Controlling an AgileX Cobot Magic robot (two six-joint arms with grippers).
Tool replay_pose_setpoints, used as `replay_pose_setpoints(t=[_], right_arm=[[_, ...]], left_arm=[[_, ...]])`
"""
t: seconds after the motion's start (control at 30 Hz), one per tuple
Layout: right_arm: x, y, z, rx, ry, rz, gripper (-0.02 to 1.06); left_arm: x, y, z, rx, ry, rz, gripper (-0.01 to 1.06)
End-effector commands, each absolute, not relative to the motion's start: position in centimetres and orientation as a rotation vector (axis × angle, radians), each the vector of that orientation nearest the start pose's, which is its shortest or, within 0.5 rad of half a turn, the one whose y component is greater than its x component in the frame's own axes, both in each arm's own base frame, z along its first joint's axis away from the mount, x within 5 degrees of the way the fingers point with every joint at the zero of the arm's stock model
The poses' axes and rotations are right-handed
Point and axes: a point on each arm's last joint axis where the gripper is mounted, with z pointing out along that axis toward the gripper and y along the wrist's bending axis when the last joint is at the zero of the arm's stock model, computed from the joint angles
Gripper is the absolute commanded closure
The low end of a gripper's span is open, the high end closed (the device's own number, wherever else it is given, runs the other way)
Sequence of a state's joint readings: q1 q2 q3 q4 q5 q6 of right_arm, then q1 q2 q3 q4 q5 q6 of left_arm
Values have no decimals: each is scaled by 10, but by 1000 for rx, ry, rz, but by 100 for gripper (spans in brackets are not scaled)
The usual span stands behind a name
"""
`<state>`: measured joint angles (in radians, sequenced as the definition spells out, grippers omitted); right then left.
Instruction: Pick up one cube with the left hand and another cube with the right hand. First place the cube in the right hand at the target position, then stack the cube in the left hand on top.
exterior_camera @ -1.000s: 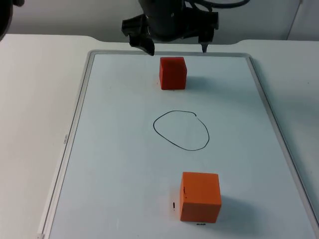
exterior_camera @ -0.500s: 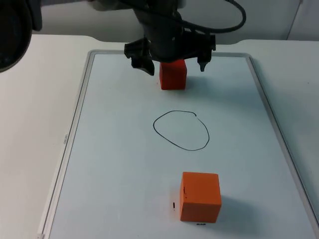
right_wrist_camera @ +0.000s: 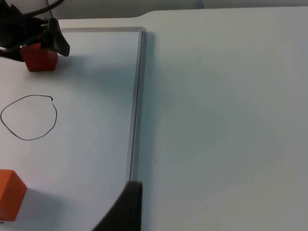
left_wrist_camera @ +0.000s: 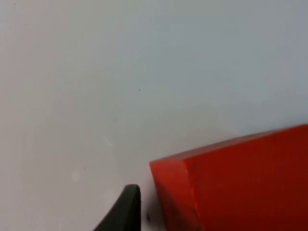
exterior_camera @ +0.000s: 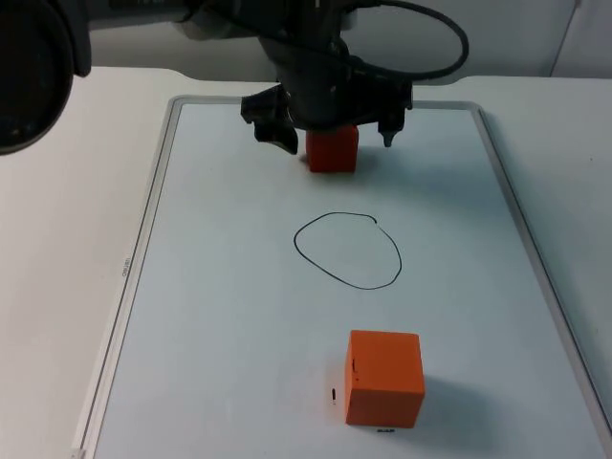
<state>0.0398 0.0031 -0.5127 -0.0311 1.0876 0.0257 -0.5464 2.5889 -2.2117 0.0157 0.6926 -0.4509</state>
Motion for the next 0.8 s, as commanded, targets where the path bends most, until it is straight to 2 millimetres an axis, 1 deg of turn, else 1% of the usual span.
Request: replay_pose_setpoints(t=[0.0,0.07,0.1,0.13,0.17,0.2,0.3,0.33,0.37,0.4,0.43,0.47,0.5,0.53,0.6,0.63,0.67,0.7,0.77], right_arm=[[-7,-3,278,-5,2053,0,0],[-7,-3,278,-5,2053,0,0],[-7,-3,278,-5,2053,0,0],[-7,-3,278,-5,2053,0,0],[-7,-3,278,-5,2053,0,0],[-7,-3,278,-5,2053,0,0],[-7,-3,278,-5,2053,0,0],[-7,-3,278,-5,2053,0,0],[-7,-3,278,-5,2053,0,0],[-7,-3,278,-5,2053,0,0],[-7,-3,278,-5,2053,0,0],[-7,-3,278,-5,2053,0,0],[-7,-3,278,-5,2053,0,0],[-7,-3,278,-5,2053,0,0],[-7,-3,278,-5,2053,0,0],[-7,-3,278,-5,2053,0,0],[-7,-3,278,-5,2053,0,0],[-7,-3,278,-5,2053,0,0],[-7,-3,278,-5,2053,0,0]], left_arm=[[475,-294,114,132,2584,-377,4],[475,-294,114,134,2585,-374,9],[476,-294,115,134,2581,-376,14],[476,-294,115,134,2581,-376,14],[476,-294,115,134,2579,-377,24],[476,-294,115,134,2577,-379,28],[476,-294,115,134,2577,-379,57],[476,-294,115,134,2577,-379,57],[475,-295,115,125,2588,-389,74],[474,-294,118,121,2601,-388,84],[472,-294,123,113,2611,-396,90],[472,-294,123,113,2611,-396,90],[471,-294,128,121,2615,-402,96],[470,-294,137,140,2608,-407,100],[467,-293,158,217,2586,-397,102],[467,-293,158,217,2586,-397,102],[465,-291,172,249,2573,-393,102],[461,-289,197,281,2545,-393,102],[454,-284,228,331,2507,-377,102]])
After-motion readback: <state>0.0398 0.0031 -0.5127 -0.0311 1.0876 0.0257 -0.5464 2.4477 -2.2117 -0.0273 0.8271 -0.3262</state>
